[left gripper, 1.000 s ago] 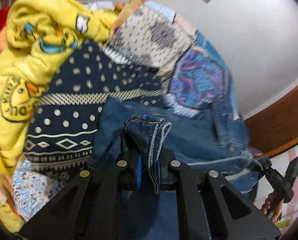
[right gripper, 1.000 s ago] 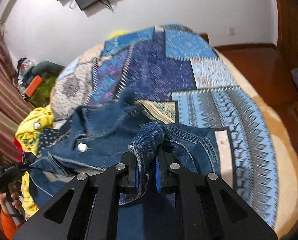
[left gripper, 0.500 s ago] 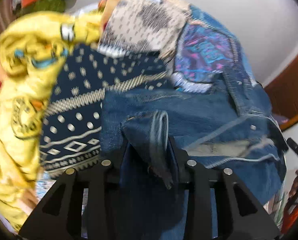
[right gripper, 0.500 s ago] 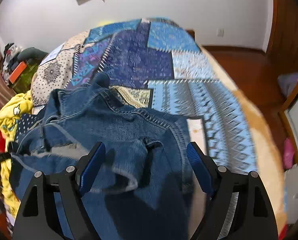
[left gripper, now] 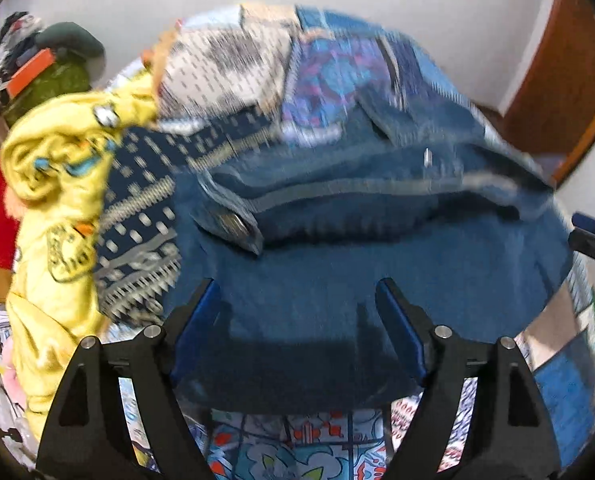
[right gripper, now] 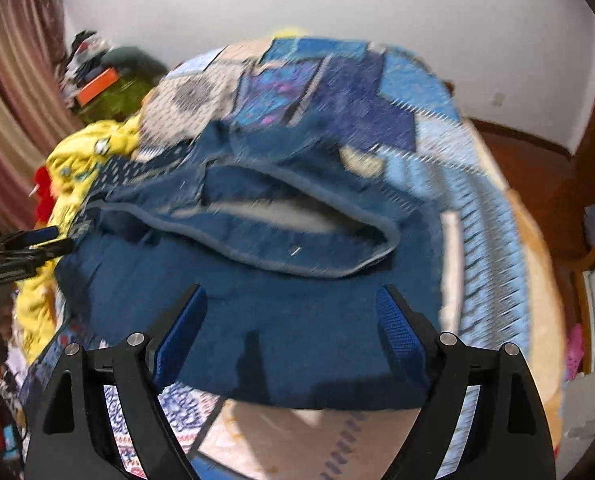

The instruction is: Fold large clothes

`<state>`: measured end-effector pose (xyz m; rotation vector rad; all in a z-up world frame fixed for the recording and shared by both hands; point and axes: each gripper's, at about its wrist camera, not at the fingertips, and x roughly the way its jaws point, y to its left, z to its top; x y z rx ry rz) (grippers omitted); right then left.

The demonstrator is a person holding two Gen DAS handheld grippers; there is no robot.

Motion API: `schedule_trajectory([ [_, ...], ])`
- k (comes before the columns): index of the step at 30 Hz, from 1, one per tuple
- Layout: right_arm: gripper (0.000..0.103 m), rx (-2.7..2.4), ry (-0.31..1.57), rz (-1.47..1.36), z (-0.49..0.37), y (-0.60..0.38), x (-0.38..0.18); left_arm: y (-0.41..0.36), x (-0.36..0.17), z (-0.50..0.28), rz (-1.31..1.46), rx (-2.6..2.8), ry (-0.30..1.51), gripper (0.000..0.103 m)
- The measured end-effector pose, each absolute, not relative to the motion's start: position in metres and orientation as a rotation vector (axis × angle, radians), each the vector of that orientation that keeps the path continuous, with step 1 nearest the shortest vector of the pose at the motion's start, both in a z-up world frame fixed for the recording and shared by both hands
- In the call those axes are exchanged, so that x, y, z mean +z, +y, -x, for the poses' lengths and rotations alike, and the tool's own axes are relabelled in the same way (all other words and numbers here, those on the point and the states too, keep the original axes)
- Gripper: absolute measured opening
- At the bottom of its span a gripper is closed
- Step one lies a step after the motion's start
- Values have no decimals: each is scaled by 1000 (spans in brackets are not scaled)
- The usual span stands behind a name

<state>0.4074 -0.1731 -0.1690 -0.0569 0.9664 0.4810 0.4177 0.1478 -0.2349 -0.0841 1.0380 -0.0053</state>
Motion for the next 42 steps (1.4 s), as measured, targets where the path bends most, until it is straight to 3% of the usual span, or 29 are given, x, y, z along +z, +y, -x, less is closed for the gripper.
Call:
schedule_trajectory([
  [4,85,499,1079,70,-418,-156,-205,139,-266,-430,99,-27,1110,79],
  [7,86,467,1069,101,-427,-148,-218,140,-275,-441,105,-10,1098,88],
  [9,93,461,1056,112,-437,-142,-219,140,-274,-451,79,-5,1080,93],
  [11,98,451,1048,122,-450,-135,-219,139,-275,-462,57,-4,1076,93],
  [18,96,377,1048,46,-504,-131,-215,176,-271,-514,148,81,1083,93],
  [24,96,218,931,-91,-528,-151,-187,212,-254,-533,271,230,1023,93],
  [34,97,390,884,-62,-471,-129,-160,177,-214,-489,228,64,969,93],
  [42,96,495,913,137,-422,-101,-187,129,-232,-447,147,-64,1039,93],
])
